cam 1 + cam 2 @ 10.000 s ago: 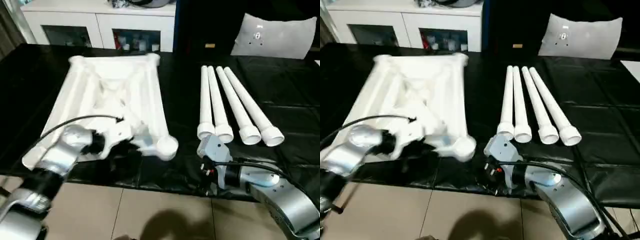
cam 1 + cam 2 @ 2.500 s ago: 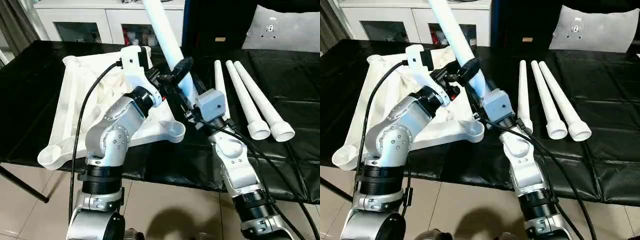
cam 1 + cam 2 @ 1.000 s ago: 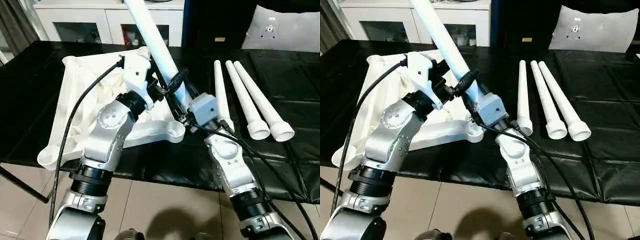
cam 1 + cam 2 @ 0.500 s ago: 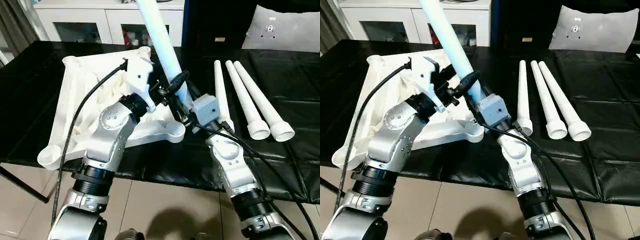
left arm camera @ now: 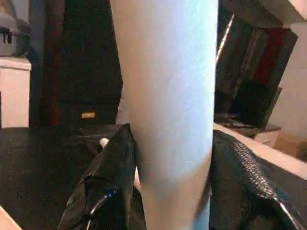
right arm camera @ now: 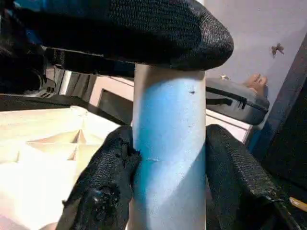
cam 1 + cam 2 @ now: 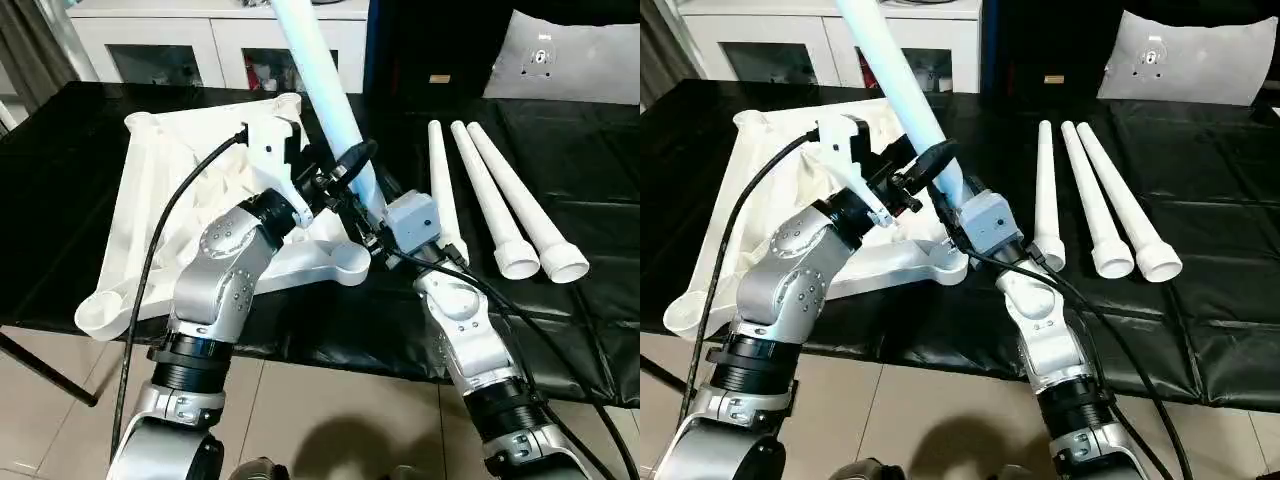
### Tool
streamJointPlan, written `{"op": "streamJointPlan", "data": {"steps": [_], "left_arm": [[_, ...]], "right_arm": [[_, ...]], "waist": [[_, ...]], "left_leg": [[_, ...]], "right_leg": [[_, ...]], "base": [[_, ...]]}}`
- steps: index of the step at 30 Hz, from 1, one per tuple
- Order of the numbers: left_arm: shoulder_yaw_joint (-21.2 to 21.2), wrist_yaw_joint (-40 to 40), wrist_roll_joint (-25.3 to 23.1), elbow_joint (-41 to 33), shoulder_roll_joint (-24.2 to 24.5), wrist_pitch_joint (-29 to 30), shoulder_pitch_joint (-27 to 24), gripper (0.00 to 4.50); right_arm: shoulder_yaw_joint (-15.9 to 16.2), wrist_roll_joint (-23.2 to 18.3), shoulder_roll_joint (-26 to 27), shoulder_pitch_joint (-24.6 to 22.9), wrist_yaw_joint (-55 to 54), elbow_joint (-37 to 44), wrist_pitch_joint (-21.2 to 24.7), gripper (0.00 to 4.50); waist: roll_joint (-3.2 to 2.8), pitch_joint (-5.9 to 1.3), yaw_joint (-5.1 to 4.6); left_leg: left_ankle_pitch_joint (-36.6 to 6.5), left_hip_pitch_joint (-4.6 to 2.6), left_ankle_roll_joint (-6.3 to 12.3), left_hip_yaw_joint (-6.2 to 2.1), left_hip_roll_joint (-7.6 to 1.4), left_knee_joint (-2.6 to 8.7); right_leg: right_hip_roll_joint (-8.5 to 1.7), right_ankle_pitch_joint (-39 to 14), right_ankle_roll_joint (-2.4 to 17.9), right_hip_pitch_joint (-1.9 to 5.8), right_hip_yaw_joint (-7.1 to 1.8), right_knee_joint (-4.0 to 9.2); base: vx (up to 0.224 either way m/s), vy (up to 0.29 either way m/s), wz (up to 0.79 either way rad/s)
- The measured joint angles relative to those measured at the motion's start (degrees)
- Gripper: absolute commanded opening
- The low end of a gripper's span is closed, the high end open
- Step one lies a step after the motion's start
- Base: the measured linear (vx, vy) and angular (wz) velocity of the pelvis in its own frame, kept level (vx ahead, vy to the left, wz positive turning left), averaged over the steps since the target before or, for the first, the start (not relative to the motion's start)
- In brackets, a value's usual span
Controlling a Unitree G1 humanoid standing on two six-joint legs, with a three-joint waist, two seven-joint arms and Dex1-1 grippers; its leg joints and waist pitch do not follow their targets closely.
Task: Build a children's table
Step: Insert table leg to table base
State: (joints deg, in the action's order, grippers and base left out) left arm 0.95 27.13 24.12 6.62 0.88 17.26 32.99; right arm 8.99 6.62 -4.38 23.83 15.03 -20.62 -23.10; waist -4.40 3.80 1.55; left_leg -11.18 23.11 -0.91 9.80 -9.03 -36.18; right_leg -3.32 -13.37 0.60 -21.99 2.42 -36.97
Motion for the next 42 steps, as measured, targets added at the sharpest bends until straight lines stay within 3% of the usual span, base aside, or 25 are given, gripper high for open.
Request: {"op": "streamJointPlan", "data": {"steps": [8, 16, 26, 27, 37, 42], "left_arm": [[-4.5, -1.9, 6.4, -0.7, -2.3, 6.1, -0.9, 1.88], [0.8, -1.3, -1.6, -0.7, 0.4, 0.2, -0.7, 1.86], [1.1, -3.6, -3.6, 0.0, 0.0, -0.7, 0.8, 1.86], [1.1, -3.8, -3.6, 0.1, -0.1, -0.7, 0.8, 1.86], [-2.1, -7.2, -3.6, 3.2, -0.5, -0.7, 2.9, 1.86], [-3.3, -7.6, -3.4, 4.5, -0.2, -0.7, 4.0, 1.86]], "right_arm": [[0.6, 0.0, 0.0, -0.4, 1.1, 0.0, -0.1, 1.84], [0.4, -0.2, 0.0, -0.4, 0.1, -0.7, 0.0, 1.84], [-0.2, -2.3, 0.6, 0.8, 0.7, -0.7, 2.4, 1.84], [-0.2, -2.5, 0.6, 0.8, 0.8, -0.7, 2.5, 2.4], [0.8, -4.5, 0.7, 0.8, 5.0, 0.4, 2.7, 3.16], [0.2, -9.3, 0.3, -0.3, 8.1, 4.1, 6.1, 3.55]], "waist": [[0.01, 0.0, 0.05], [0.01, 0.01, -0.1], [0.01, 0.01, -0.62], [0.01, 0.01, -0.72], [-0.05, 0.02, -1.45], [-0.06, 0.02, -1.26]], "left_leg": [[0.0, 0.0, 0.0, 0.0, 0.0, 0.0], [0.0, 0.01, 0.01, 0.0, 0.0, 0.01], [0.0, 0.02, 0.01, 0.0, 0.0, 0.02], [0.0, 0.02, 0.02, 0.0, 0.0, 0.02], [0.0, 0.02, 0.02, 0.0, 0.0, 0.02], [0.0, 0.04, 0.05, 0.0, 0.0, 0.02]], "right_leg": [[0.0, 0.0, 0.0, 0.0, 0.0, 0.01], [0.0, 0.0, 0.0, 0.0, -0.01, 0.03], [0.0, 0.0, 0.0, 0.0, 0.0, 0.04], [0.0, 0.0, 0.0, 0.0, 0.0, 0.05], [0.0, 0.0, 0.0, 0.0, 0.01, 0.05], [0.0, 0.0, 0.0, 0.01, 0.02, 0.07]], "base": [[0.0, 0.0, 0.0], [0.0, 0.0, 0.0], [0.0, 0.0, 0.0], [0.0, 0.0, 0.0], [0.0, 0.0, 0.0], [0.0, 0.0, 0.0]]}}
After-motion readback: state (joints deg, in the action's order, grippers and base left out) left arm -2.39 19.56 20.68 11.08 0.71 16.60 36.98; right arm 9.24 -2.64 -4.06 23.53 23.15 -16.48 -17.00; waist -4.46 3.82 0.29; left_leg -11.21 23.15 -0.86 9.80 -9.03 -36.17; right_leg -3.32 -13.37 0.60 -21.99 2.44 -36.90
